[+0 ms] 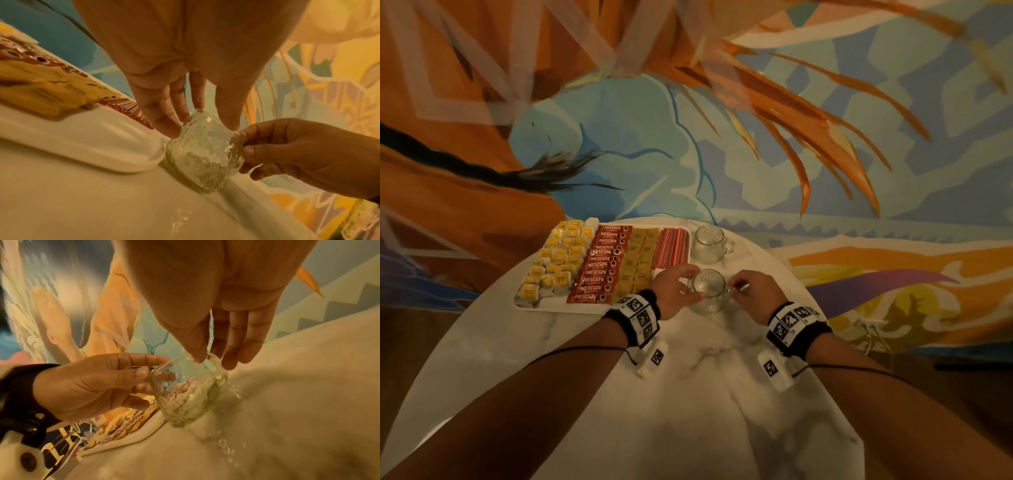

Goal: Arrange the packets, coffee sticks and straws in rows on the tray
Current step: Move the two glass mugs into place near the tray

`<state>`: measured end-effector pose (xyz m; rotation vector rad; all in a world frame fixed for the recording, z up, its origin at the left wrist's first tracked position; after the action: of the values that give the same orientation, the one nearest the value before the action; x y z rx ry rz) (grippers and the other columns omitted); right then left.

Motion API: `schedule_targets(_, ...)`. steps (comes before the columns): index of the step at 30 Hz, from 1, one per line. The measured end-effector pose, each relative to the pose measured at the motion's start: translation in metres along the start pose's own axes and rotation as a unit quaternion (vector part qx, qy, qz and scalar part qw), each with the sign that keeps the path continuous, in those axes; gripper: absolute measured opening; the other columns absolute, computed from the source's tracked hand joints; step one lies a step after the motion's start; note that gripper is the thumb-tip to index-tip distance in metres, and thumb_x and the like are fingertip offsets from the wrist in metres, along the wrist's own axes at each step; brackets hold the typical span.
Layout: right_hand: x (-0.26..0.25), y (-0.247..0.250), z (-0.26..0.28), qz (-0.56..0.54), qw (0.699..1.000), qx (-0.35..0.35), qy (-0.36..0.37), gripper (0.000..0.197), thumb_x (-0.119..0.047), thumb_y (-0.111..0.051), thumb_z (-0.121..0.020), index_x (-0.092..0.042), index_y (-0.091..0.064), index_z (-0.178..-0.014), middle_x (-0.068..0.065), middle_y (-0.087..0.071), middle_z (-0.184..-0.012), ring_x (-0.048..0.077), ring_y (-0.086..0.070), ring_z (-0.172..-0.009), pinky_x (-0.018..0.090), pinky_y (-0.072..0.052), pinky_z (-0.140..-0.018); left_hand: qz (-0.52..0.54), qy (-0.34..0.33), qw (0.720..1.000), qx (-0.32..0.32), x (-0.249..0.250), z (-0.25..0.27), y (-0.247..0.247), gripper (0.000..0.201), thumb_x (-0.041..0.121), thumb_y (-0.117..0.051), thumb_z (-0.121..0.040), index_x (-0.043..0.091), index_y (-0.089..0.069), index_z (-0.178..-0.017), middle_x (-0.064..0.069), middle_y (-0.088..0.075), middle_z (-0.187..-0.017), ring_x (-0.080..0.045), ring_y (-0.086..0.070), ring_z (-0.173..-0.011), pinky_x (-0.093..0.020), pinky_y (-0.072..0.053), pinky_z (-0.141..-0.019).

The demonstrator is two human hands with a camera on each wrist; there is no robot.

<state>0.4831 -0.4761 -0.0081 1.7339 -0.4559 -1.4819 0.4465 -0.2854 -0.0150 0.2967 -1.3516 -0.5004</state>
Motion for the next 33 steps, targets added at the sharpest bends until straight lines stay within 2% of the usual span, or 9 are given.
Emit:
schedule_targets(3, 0.001, 0.003, -0.016, -0.002, 0.999, 0.024, -0.023, 0.014, -0.019, -0.072, -0.087, -0.015, -0.073, -0.100, 0.005, -0.073, -0.100, 0.020, -0.067, -0.092, 0.029, -0.051, -0.085, -0.003, 0.010, 1.000, 0.015, 0.003, -0.012, 0.005, 0.064, 0.023, -0.080, -0.083, 0.019, -0.050, -0.139, 0.001, -0.056, -0.130, -0.018, -0.061, -0.102, -0.041, -0.055, -0.094)
schedule_targets(5, 0.003, 0.002, -0.023, -0.007, 0.999, 0.030, -0.039, 0.014, -0.019, -0.071, -0.087, -0.015, -0.073, -0.101, 0.005, -0.072, -0.102, 0.020, -0.066, -0.094, 0.026, -0.049, -0.084, -0.002, 0.013, 1.000, 0.027, 0.006, -0.017, 0.007, 0.063, 0.021, -0.078, -0.084, 0.018, -0.049, -0.140, -0.003, -0.057, -0.131, -0.017, -0.060, -0.101, -0.039, -0.054, -0.094)
schedule_targets(8, 0.005, 0.004, -0.028, -0.022, 0.997, 0.046, -0.050, 0.012, -0.018, -0.071, -0.087, -0.016, -0.072, -0.099, 0.003, -0.072, -0.101, 0.020, -0.066, -0.094, 0.022, -0.045, -0.081, 0.006, 0.015, 0.999, 0.036, 0.010, -0.022, 0.009, 0.061, 0.017, -0.075, -0.088, 0.016, -0.047, -0.142, 0.001, -0.056, -0.129, -0.016, -0.058, -0.104, -0.032, -0.052, -0.091)
schedule_targets(13, 0.011, 0.007, -0.020, -0.087, 0.991, 0.063, -0.075, 0.017, -0.021, -0.069, -0.090, -0.015, -0.069, -0.106, 0.000, -0.071, -0.102, 0.017, -0.068, -0.089, 0.026, -0.050, -0.084, 0.046, 0.021, 0.996, 0.071, 0.005, -0.018, 0.006, 0.056, 0.014, -0.072, -0.090, 0.013, -0.048, -0.141, 0.004, -0.053, -0.127, -0.019, -0.058, -0.110, -0.031, -0.050, -0.093)
schedule_targets(16, 0.020, -0.001, -0.010, -0.133, 0.986, 0.054, -0.089, 0.030, -0.017, -0.065, -0.093, -0.013, -0.065, -0.122, 0.003, -0.068, -0.120, 0.020, -0.068, -0.105, 0.032, -0.052, -0.095, 0.092, 0.039, 0.990, 0.096, -0.008, -0.013, 0.001, 0.057, 0.016, -0.074, -0.088, 0.015, -0.050, -0.139, 0.000, -0.057, -0.133, -0.023, -0.060, -0.116, -0.036, -0.052, -0.097)
schedule_targets(20, 0.016, -0.016, 0.000, -0.115, 0.990, 0.003, -0.083, 0.047, -0.013, -0.058, -0.094, -0.007, -0.052, -0.140, 0.011, -0.058, -0.139, 0.027, -0.058, -0.126, 0.041, -0.046, -0.108, 0.144, 0.037, 0.983, 0.105, -0.011, -0.007, -0.008, 0.051, 0.011, -0.071, -0.090, 0.020, -0.052, -0.136, 0.008, -0.057, -0.126, -0.021, -0.059, -0.115, -0.038, -0.051, -0.098)
schedule_targets(23, 0.014, -0.024, 0.005, -0.107, 0.991, -0.005, -0.081, 0.055, -0.014, -0.057, -0.091, -0.011, -0.047, -0.145, 0.011, -0.057, -0.141, 0.028, -0.055, -0.129, 0.043, -0.044, -0.109, 0.155, 0.033, 0.982, 0.106, -0.011, -0.006, -0.011, 0.050, 0.010, -0.068, -0.091, 0.026, -0.052, -0.135, 0.009, -0.057, -0.129, -0.023, -0.059, -0.114, -0.042, -0.052, -0.097)
schedule_targets(28, 0.005, -0.020, 0.006, -0.114, 0.991, 0.001, -0.063, 0.048, -0.002, -0.052, -0.091, -0.008, -0.052, -0.139, 0.018, -0.063, -0.130, 0.036, -0.060, -0.119, 0.046, -0.048, -0.102, 0.158, 0.034, 0.980, 0.112, -0.010, -0.007, -0.009, 0.051, 0.008, -0.065, -0.092, 0.026, -0.051, -0.137, 0.007, -0.056, -0.134, -0.024, -0.060, -0.113, -0.045, -0.054, -0.095)
schedule_targets(33, 0.006, -0.023, 0.006, -0.118, 0.991, -0.005, -0.065, 0.054, -0.003, -0.053, -0.091, -0.011, -0.046, -0.144, 0.019, -0.062, -0.130, 0.037, -0.059, -0.120, 0.048, -0.047, -0.104, 0.150, 0.031, 0.983, 0.102, -0.008, -0.010, -0.008, 0.051, 0.009, -0.065, -0.092, 0.025, -0.052, -0.138, 0.008, -0.057, -0.132, -0.023, -0.060, -0.115, -0.045, -0.053, -0.097)
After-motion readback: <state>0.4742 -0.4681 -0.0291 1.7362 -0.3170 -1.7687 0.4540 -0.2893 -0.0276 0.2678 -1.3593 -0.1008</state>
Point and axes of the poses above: each hand's wrist, its own z-axis away from the middle knuckle, its own y-axis out of the back of the hand, x = y × z, the point moved 8 cm from there along -z, towards the middle knuckle
